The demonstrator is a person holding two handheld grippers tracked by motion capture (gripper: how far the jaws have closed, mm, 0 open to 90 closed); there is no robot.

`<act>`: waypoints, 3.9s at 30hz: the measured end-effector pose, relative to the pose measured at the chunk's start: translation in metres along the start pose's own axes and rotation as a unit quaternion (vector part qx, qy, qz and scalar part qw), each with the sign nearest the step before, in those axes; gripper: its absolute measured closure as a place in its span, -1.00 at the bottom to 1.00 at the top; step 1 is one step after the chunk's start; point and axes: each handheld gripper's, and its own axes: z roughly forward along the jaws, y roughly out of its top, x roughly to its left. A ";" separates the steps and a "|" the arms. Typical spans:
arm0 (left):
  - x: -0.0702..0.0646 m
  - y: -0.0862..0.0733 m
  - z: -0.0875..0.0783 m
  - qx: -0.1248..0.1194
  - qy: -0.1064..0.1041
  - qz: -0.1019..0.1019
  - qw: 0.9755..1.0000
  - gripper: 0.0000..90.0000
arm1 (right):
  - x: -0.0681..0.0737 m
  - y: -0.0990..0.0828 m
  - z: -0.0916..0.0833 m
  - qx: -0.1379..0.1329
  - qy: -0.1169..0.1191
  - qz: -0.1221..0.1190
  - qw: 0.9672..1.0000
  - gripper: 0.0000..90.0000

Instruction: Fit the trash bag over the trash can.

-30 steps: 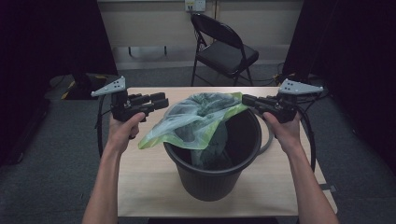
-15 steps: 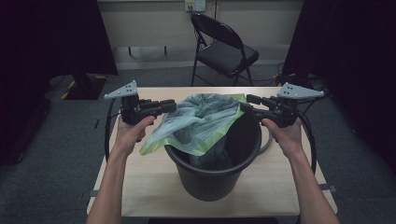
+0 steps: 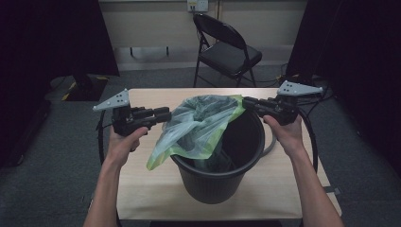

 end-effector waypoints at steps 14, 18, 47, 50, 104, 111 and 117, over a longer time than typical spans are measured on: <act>0.016 -0.003 0.022 0.019 0.013 -0.014 1.000 1.00 | -0.002 0.004 -0.006 -0.007 -0.017 -0.005 1.000 1.00; 0.011 -0.005 0.017 0.039 0.031 -0.002 0.999 1.00 | -0.006 -0.001 -0.009 -0.008 -0.024 -0.002 1.000 1.00; 0.009 0.010 0.013 0.011 0.033 0.009 0.999 0.65 | 0.002 0.009 -0.012 -0.030 -0.044 -0.011 0.999 0.46; 0.014 0.006 0.031 0.021 0.025 -0.005 0.999 0.54 | 0.010 0.009 -0.009 -0.025 -0.035 -0.015 0.999 0.35; -0.006 -0.019 -0.002 -0.013 0.001 -0.014 1.000 0.71 | -0.023 -0.020 0.011 0.033 -0.029 0.044 0.998 1.00; -0.012 -0.022 -0.008 -0.017 -0.001 -0.014 1.000 0.64 | -0.022 -0.037 0.018 0.058 -0.031 0.048 0.997 1.00; -0.009 -0.015 -0.008 -0.007 0.011 -0.016 1.000 0.37 | -0.022 -0.030 0.012 0.035 -0.042 0.038 0.998 0.81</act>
